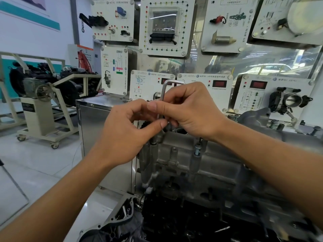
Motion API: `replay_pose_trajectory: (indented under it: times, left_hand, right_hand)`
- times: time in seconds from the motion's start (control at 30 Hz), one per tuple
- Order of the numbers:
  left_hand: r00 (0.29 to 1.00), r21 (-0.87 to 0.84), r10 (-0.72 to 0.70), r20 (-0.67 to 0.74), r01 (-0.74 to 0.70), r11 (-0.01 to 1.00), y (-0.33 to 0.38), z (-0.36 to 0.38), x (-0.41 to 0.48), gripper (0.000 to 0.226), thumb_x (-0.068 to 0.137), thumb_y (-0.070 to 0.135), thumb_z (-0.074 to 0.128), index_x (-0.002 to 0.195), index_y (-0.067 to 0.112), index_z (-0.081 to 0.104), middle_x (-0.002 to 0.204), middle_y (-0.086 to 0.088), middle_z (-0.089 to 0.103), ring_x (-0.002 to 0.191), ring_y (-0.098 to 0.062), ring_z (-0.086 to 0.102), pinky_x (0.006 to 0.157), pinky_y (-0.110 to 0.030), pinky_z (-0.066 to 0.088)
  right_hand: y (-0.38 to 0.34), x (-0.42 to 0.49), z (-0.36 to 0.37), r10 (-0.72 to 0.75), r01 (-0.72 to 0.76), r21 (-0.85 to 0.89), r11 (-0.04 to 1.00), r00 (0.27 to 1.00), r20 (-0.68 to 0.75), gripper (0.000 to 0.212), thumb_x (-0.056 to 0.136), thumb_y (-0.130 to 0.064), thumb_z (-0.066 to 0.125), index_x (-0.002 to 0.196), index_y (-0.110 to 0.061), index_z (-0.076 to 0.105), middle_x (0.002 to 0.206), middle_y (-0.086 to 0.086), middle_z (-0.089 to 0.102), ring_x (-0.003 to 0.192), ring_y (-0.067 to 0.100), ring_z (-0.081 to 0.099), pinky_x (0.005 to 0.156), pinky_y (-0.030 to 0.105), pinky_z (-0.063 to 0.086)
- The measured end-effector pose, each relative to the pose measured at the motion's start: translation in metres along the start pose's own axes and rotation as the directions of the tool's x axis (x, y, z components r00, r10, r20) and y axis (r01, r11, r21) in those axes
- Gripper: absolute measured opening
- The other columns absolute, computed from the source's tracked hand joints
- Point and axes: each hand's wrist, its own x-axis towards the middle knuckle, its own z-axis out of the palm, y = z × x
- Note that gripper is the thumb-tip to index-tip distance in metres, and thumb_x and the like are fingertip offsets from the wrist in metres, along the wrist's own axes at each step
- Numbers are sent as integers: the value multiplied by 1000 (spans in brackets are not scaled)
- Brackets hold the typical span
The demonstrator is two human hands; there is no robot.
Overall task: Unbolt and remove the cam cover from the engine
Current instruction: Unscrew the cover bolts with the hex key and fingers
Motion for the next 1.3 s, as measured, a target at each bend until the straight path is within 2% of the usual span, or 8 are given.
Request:
replay_pose_trajectory:
  times: [0.13, 0.23, 0.4, 0.5, 0.63, 0.87, 1.03, 1.3]
  left_hand:
    - [974, -18, 58, 217, -55, 998, -4, -10, 7, 29, 93, 19, 62, 121, 22, 66, 122, 8, 71, 121, -10, 62, 108, -34, 46]
    - [964, -58, 68, 259, -55, 997, -4, -13, 5, 27, 95, 17, 59, 120, 23, 67, 121, 11, 71, 121, -7, 62, 106, -24, 45]
    - [979, -45, 71, 190, -64, 997, -11, -9, 2, 20, 93, 13, 60, 104, 5, 74, 97, 2, 76, 95, -9, 70, 86, -20, 51]
    - [988, -61, 84, 130, -77, 995, -13, -4, 2, 11, 91, 15, 66, 95, 11, 75, 89, 0, 75, 85, -8, 70, 79, -20, 52]
    - [996, -134, 51, 75, -41, 990, -13, 0, 2, 25, 84, 21, 74, 101, 2, 74, 97, -13, 76, 95, -24, 73, 90, -37, 58]
    - [997, -158, 14, 73, -2, 988, -13, 0, 4, 37, 80, 22, 73, 91, -13, 65, 85, -27, 69, 84, -43, 65, 77, -53, 54]
    - [992, -155, 17, 121, 2, 988, -10, -1, 7, 31, 79, 24, 74, 93, -3, 69, 84, -9, 73, 81, -16, 70, 74, -25, 57]
    - [976, -237, 3, 219, 50, 970, -11, -7, 6, 21, 92, 16, 60, 111, 13, 69, 102, 0, 77, 101, -12, 71, 88, -21, 52]
  right_hand:
    - [0, 1, -1, -38, 39, -16, 999, 998, 55, 26, 89, -19, 72, 86, 7, 74, 77, 39, 62, 60, 46, 55, 52, 51, 44]
    - [1, 1, 0, -45, 46, -3, 999, 992, 114, 30, 95, -19, 65, 94, 10, 73, 87, 44, 61, 79, 59, 58, 67, 61, 50]
    - [1, 0, 5, -38, 37, 15, 999, 991, 125, 31, 100, -17, 58, 98, 11, 71, 78, 43, 58, 61, 30, 49, 51, 48, 39]
    - [1, 0, 4, -66, 69, -19, 997, 991, 113, 30, 99, -19, 60, 96, 9, 71, 76, 41, 59, 55, 39, 51, 50, 50, 42]
    - [-1, -2, 4, -100, 102, -50, 994, 994, 43, 17, 87, -18, 76, 87, -1, 75, 72, 28, 69, 65, 50, 64, 55, 58, 52]
    - [-4, -3, 4, -133, 135, -87, 987, 991, 25, 14, 78, -11, 83, 81, 1, 75, 69, 16, 71, 60, 37, 64, 54, 39, 54]
    - [-4, -3, 4, -129, 130, -104, 986, 992, 15, 15, 77, -13, 84, 82, -2, 76, 70, 12, 72, 64, 32, 67, 57, 33, 55]
    - [-2, -2, 3, -90, 100, -156, 983, 994, 69, 7, 88, -14, 74, 84, -9, 74, 72, 4, 71, 63, 14, 64, 61, 29, 54]
